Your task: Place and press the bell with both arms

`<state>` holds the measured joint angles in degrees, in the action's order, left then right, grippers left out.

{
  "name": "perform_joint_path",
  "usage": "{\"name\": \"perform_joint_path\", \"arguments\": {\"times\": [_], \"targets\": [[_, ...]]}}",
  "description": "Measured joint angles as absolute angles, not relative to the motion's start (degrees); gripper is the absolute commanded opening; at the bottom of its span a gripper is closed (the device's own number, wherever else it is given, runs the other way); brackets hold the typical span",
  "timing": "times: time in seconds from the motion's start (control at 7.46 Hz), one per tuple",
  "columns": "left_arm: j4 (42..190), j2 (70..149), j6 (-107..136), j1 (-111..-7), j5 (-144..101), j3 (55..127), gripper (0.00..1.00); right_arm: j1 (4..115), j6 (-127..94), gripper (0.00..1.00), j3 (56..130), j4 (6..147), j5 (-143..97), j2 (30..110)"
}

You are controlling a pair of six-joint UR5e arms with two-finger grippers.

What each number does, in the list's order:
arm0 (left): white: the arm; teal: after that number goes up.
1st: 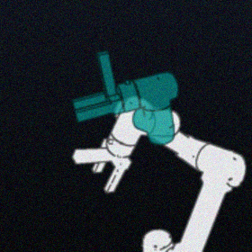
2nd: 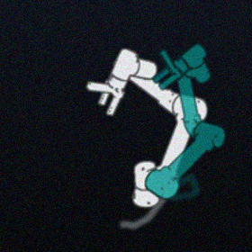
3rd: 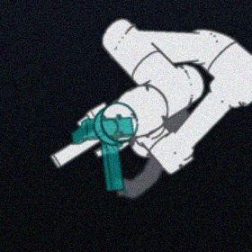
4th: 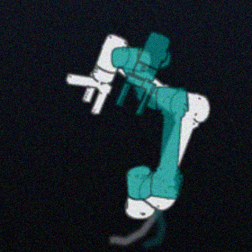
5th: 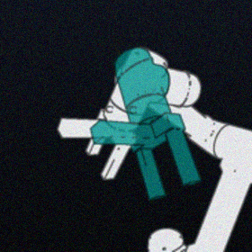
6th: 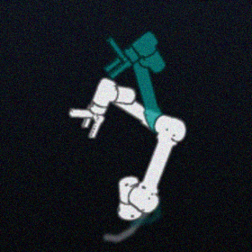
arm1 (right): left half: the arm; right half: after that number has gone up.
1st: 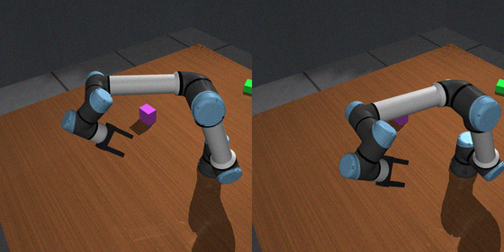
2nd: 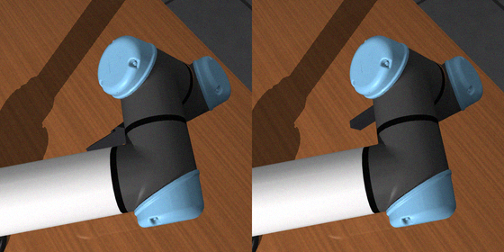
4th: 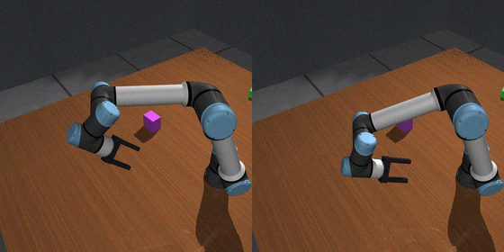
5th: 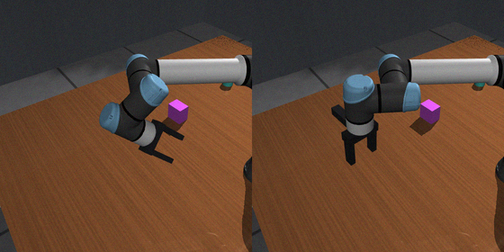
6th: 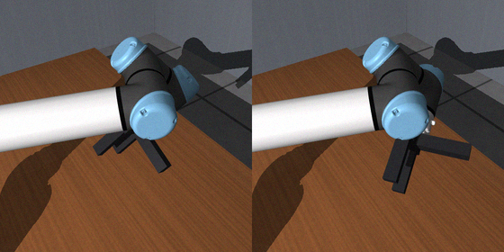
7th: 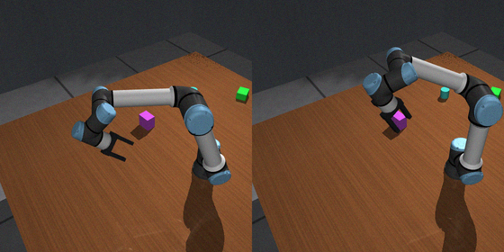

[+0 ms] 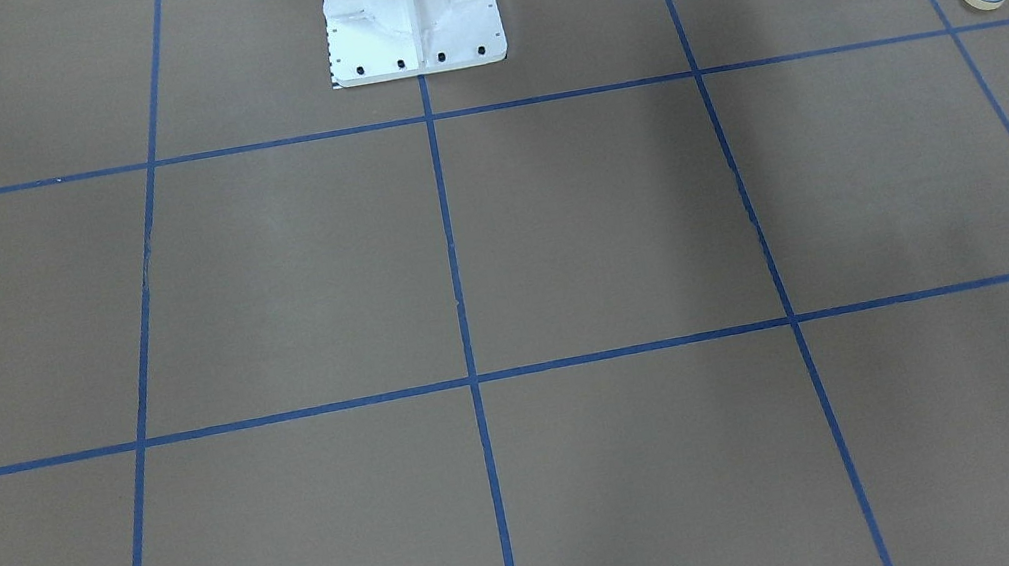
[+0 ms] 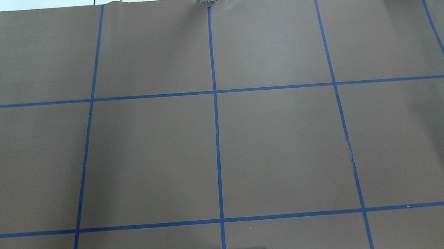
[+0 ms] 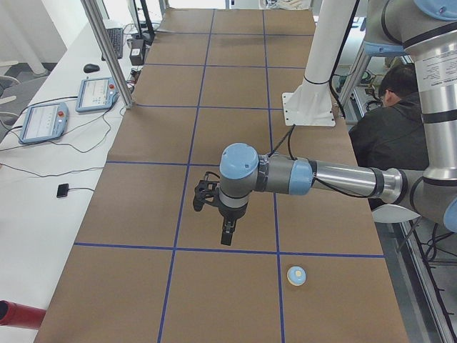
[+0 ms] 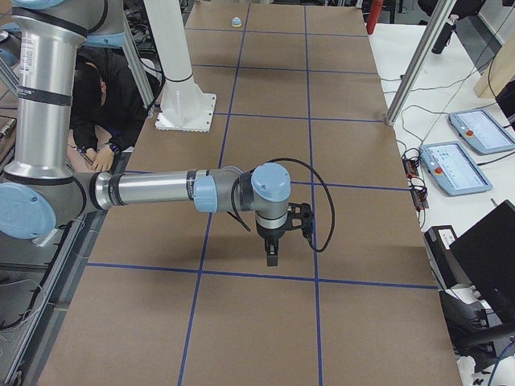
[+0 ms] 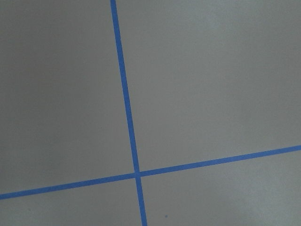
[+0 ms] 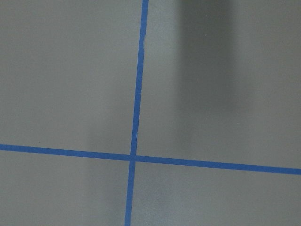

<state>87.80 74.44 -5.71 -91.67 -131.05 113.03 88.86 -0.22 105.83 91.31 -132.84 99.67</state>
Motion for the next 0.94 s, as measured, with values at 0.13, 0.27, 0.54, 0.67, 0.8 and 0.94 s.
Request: {"name": "perform_joint_path", "arguments": {"times": [0.13, 0.27, 0.54, 0.67, 0.8, 0.94], "targets": [[87.8, 74.4, -5.8, -91.7, -131.0, 113.0, 1.00, 88.8, -0.3, 1.00, 105.9, 91.3, -132.9, 99.6], [87.9, 74.4, -6.1, -91.7, -131.0, 113.0, 1.00, 88.8, -0.3, 1.00, 105.9, 91.3, -132.9, 99.6], [88.2, 74.5, -6.3, -91.7, -131.0, 113.3, 1.00, 88.8, -0.4, 1.00, 106.2, 91.3, -133.0, 99.5], [88.2, 74.7, -6.2, -91.7, -131.0, 113.5, 1.00, 88.7, -0.4, 1.00, 106.3, 91.3, -133.2, 99.3], [88.4, 75.5, -6.0, -91.7, -131.0, 113.5, 1.00, 88.7, -0.5, 1.00, 106.6, 91.5, -133.5, 98.8], [88.8, 76.7, -5.8, -91.7, -131.0, 113.3, 1.00, 88.6, -1.1, 1.00, 106.9, 91.8, -134.2, 97.7]]}}
